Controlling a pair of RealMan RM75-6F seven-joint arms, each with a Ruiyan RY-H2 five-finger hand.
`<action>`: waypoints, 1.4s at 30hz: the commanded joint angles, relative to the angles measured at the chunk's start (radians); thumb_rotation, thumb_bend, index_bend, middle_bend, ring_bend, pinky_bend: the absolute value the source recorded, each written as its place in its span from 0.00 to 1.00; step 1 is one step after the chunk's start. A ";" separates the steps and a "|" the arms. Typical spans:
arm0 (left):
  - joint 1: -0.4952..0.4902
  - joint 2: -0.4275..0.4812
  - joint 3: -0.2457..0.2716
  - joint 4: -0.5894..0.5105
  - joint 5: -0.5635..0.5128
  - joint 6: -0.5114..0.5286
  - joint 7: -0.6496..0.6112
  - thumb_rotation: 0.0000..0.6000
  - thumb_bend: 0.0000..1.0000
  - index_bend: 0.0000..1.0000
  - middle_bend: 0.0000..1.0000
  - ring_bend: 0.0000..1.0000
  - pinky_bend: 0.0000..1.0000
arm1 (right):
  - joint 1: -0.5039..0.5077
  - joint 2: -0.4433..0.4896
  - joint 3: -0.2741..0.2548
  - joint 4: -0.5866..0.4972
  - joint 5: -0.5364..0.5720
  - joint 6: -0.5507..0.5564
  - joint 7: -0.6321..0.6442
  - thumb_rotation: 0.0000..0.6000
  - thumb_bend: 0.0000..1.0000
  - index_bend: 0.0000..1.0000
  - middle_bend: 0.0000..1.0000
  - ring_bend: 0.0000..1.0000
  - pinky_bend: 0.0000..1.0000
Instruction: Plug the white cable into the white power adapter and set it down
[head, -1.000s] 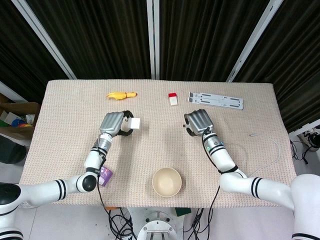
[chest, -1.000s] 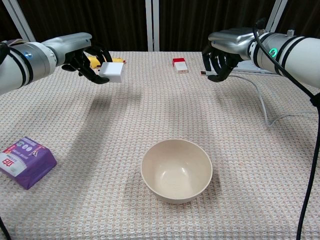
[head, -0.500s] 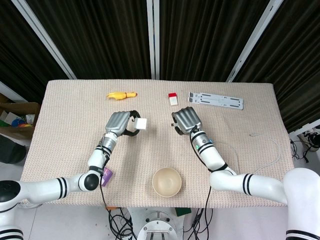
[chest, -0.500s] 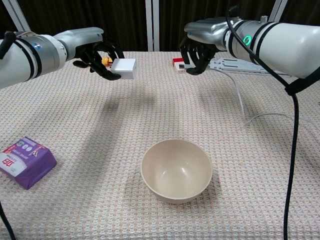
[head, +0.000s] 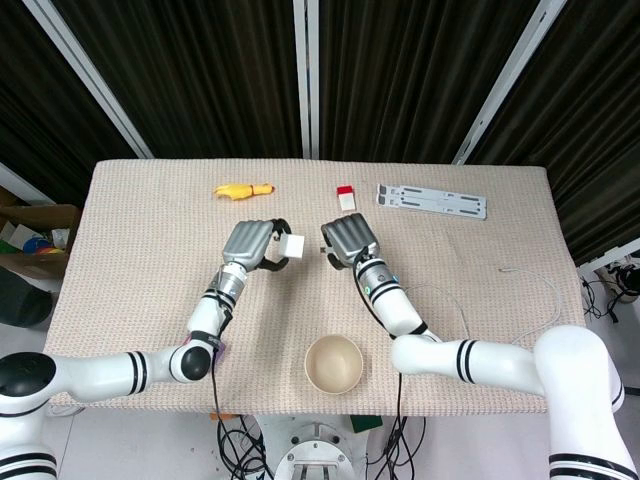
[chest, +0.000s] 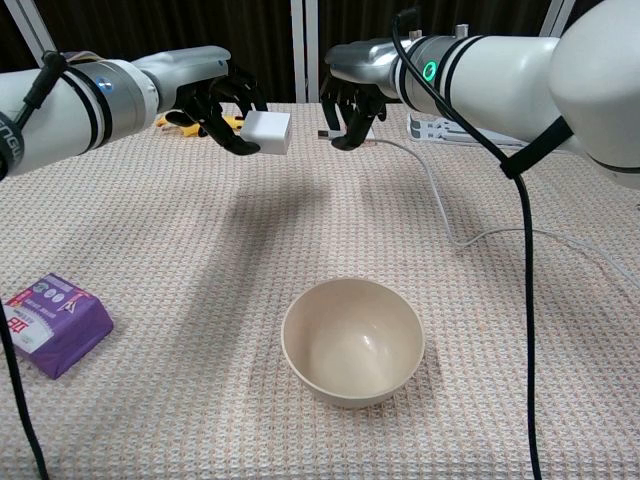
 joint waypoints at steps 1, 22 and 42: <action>-0.008 -0.009 -0.004 0.002 -0.012 0.011 0.008 1.00 0.23 0.55 0.48 0.75 0.96 | 0.017 -0.010 0.005 0.013 0.022 0.001 -0.002 1.00 0.99 0.69 0.63 0.47 0.49; -0.044 -0.025 -0.011 -0.007 -0.057 0.044 0.051 1.00 0.23 0.55 0.48 0.75 0.96 | 0.070 -0.026 -0.007 0.037 0.068 0.011 0.008 1.00 1.00 0.70 0.63 0.47 0.49; -0.062 -0.025 -0.006 -0.010 -0.083 0.057 0.078 1.00 0.24 0.55 0.48 0.75 0.96 | 0.111 -0.053 -0.007 0.064 0.106 0.027 -0.006 1.00 0.99 0.70 0.63 0.47 0.49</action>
